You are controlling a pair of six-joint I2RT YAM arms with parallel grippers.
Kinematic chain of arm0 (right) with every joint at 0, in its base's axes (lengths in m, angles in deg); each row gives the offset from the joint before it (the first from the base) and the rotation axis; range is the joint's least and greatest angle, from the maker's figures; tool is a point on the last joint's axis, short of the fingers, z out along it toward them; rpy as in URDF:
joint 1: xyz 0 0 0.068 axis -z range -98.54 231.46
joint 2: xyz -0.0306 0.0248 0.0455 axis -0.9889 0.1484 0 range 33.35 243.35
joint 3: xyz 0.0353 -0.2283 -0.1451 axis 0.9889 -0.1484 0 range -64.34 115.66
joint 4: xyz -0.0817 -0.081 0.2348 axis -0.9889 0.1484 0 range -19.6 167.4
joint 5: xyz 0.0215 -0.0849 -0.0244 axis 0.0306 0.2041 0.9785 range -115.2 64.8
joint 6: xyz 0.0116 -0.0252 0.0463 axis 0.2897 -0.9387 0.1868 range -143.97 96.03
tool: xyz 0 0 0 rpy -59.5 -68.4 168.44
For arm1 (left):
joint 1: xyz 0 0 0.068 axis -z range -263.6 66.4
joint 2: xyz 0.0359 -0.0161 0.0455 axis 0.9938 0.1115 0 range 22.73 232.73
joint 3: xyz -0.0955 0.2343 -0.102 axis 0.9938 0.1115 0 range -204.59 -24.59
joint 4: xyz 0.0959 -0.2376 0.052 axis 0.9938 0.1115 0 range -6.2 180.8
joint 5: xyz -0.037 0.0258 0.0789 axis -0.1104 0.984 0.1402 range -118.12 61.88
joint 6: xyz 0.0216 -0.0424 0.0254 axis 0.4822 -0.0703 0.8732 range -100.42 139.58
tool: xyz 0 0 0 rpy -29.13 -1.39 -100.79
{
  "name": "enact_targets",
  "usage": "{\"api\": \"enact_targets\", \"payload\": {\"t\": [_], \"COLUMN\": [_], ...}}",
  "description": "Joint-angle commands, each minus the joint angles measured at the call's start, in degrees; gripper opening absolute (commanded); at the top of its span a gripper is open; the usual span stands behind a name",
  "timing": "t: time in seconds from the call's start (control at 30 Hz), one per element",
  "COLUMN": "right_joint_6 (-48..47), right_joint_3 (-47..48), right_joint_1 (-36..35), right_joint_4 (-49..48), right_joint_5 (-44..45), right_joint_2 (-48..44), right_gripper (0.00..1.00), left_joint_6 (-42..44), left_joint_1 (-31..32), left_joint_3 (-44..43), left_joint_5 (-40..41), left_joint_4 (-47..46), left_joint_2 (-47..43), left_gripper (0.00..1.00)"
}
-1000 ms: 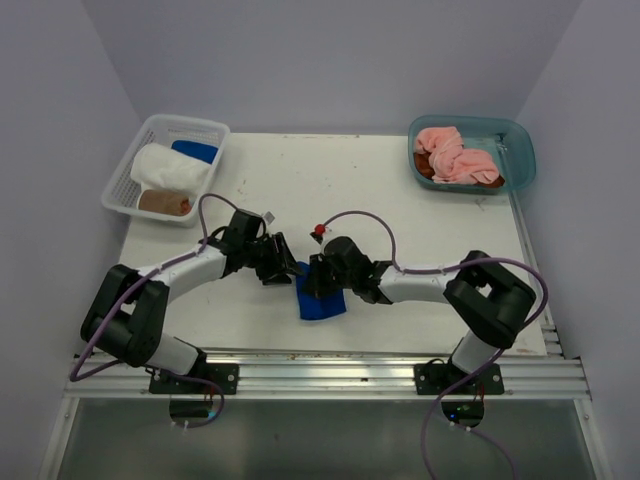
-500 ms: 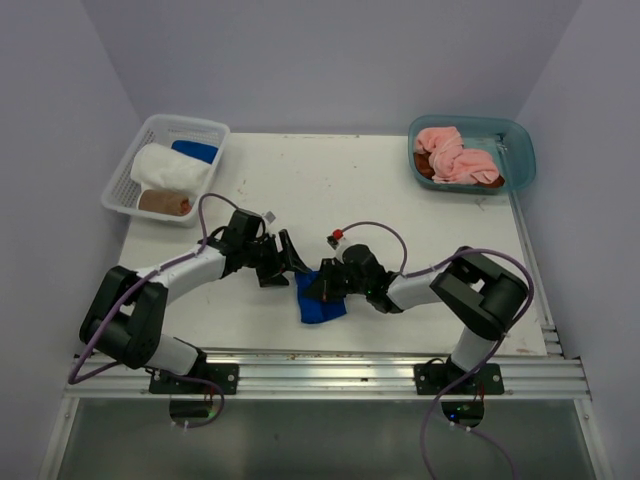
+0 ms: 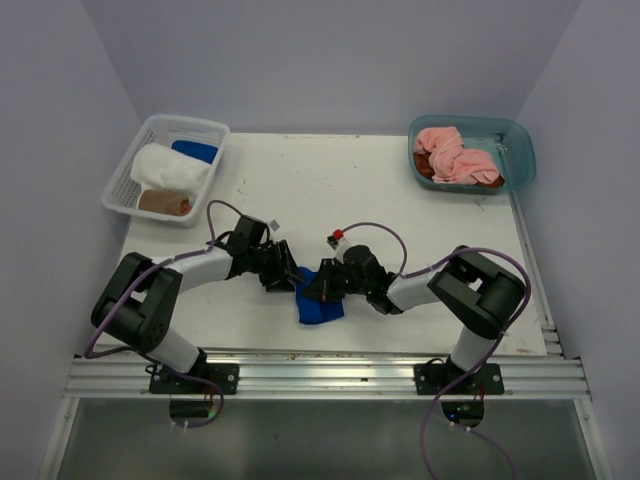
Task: Roll the towels
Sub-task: Roll the towel
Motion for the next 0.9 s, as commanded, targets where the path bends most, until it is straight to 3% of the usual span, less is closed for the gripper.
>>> {"api": "enact_targets", "payload": {"t": [0.0,0.3,0.43,0.47,0.57,0.87], "right_joint_6": [0.4,-2.9,-8.2,-9.2,-13.1,-16.8], "right_joint_3": [0.5,1.2,3.6,4.8,7.6,9.2], "right_joint_1": [0.2,0.2,0.2,0.2,0.2,-3.7], "right_joint_4": [-2.6,5.1,16.8,19.2,28.6,39.9], "right_joint_5": [-0.9,1.5,5.0,5.9,11.1,22.2], "right_joint_2": [0.2,-4.2,-7.6,-8.5,-12.5,-21.4], "right_gripper": [0.0,0.0,0.28,0.43,0.57,0.6], "left_joint_6": [-0.2,-0.5,-1.9,-2.0,-2.7,-3.7], "left_joint_1": [0.5,1.1,1.1,1.1,1.1,1.2], "left_joint_3": [-0.7,-1.7,-1.2,-1.2,-0.8,0.2], "left_joint_5": [-0.6,-1.4,-0.1,0.3,0.9,1.3], "left_joint_4": [-2.9,-3.6,-3.4,-3.3,-3.1,-3.2], "left_joint_2": [1.9,2.4,1.3,1.0,0.1,-1.1], "left_gripper": [0.5,0.3,0.22,0.22,0.22,0.21]}}
